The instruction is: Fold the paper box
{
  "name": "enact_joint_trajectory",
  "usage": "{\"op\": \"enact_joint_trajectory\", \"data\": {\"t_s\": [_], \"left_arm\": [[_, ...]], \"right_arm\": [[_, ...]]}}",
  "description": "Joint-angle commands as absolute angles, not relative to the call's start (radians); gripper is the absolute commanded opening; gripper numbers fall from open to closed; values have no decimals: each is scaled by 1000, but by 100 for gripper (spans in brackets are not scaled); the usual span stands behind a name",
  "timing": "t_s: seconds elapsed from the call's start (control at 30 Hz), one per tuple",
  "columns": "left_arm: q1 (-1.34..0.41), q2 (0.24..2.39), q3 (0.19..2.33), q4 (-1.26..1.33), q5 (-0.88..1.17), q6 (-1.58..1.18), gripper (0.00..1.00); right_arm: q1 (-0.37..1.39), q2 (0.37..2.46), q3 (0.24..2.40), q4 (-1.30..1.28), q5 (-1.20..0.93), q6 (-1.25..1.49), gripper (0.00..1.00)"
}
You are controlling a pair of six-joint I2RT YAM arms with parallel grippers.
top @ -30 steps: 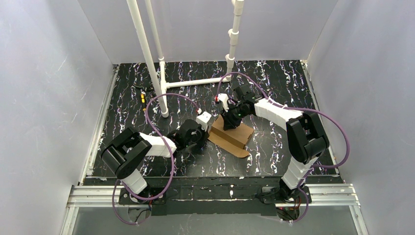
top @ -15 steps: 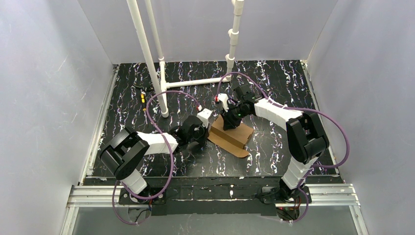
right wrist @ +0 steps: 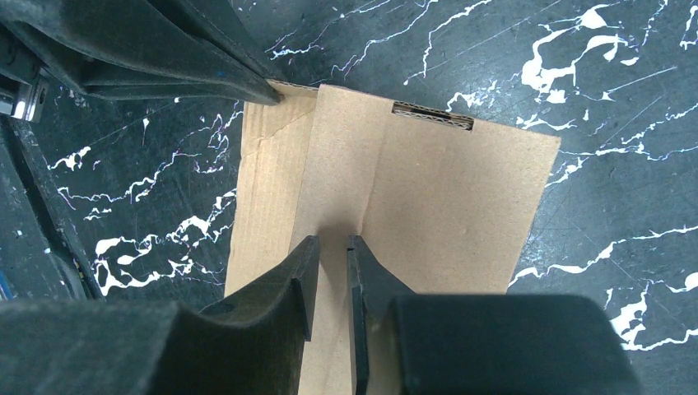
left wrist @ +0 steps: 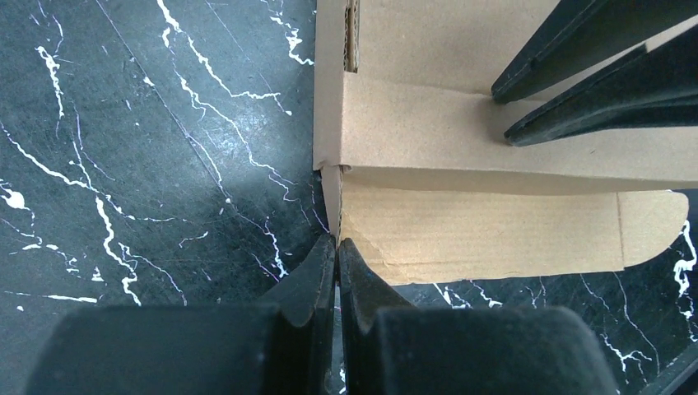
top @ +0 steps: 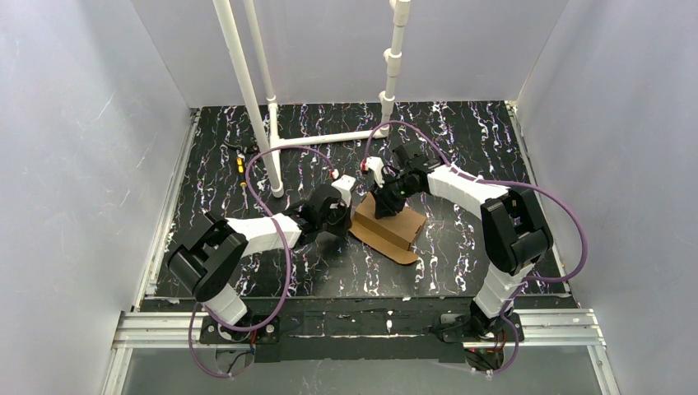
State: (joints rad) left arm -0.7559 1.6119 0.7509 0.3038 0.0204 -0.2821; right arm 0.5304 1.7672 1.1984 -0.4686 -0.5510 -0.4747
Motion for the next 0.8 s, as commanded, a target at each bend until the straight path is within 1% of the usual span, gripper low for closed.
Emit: {"op": "enact_joint_trajectory", "data": {"t_s": [0.0, 0.27, 0.43, 0.57, 0.63, 0.77], "left_arm": [[-755, 1572, 847, 334, 82, -331, 0], [-756, 1622, 916, 296, 101, -419, 0], [-750, 1600, 916, 242, 49, -459, 4], [-730, 1549, 881, 213, 14, -503, 20], [-721, 1535, 874, 207, 21, -514, 25], [-713, 1502, 866, 196, 25, -524, 32]], "right_arm": [[543, 1853, 1158, -535, -442, -506, 28], [545, 1852, 1159, -537, -445, -506, 28], [545, 1843, 1162, -538, -448, -511, 29], [544, 1832, 1169, -553, -462, -522, 32], [544, 1824, 1173, -562, -472, -529, 35], [543, 1803, 1173, -574, -495, -542, 43]]}}
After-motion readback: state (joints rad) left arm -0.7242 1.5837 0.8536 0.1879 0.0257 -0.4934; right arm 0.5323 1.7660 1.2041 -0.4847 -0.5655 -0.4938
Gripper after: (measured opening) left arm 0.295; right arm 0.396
